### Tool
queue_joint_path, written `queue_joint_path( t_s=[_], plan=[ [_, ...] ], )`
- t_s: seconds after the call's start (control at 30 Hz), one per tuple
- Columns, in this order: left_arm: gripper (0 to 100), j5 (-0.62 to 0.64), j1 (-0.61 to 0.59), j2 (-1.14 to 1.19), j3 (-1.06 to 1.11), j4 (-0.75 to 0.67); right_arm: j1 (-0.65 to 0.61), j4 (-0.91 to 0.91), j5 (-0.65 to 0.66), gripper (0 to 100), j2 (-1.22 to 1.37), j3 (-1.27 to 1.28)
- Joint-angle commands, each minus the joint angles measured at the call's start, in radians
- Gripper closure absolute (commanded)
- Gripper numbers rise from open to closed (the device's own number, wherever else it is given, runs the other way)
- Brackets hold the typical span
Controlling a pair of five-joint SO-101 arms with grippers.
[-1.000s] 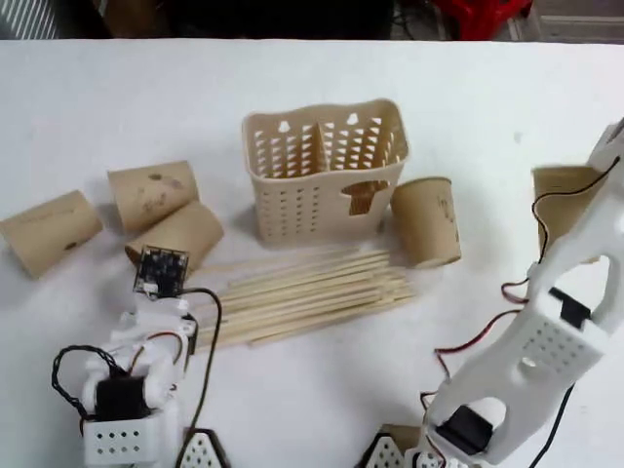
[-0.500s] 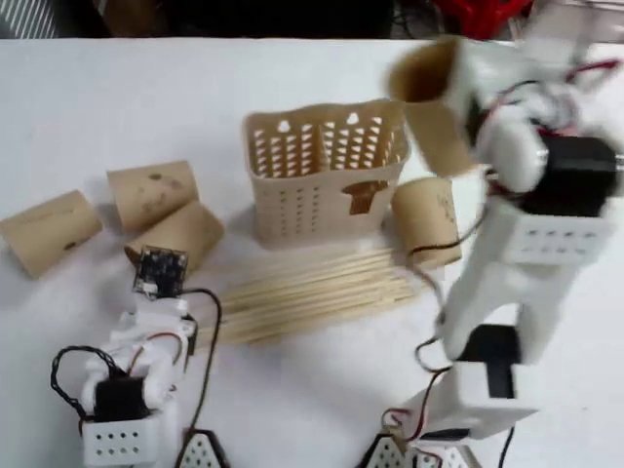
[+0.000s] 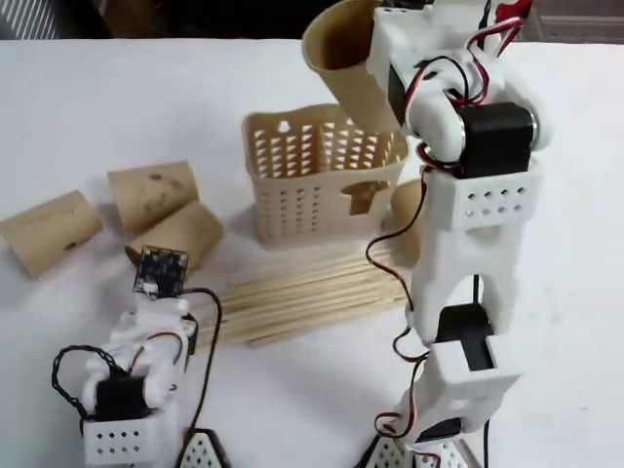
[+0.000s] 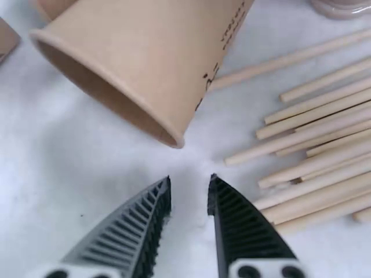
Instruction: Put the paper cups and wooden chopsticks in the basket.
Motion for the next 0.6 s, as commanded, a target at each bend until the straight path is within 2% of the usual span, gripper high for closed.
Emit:
queue_joint_path(
  t_s=[0.0, 0.33, 0.57],
  plan=[
    [88, -0.002, -0.005, -0.008, -0.002, 0.006, -0.008, -0.058, -0.014, 98.4, 0.016, -0.015],
    [88, -0.006, -0.005, -0.008, -0.002, 0.006, 0.045, -0.050, -0.117, 98.4, 0.182, -0.006],
    [88, -0.006, -0.005, -0.008, -0.002, 0.006, 0.054, 0.033, -0.117, 98.4, 0.214, -0.006]
  ],
)
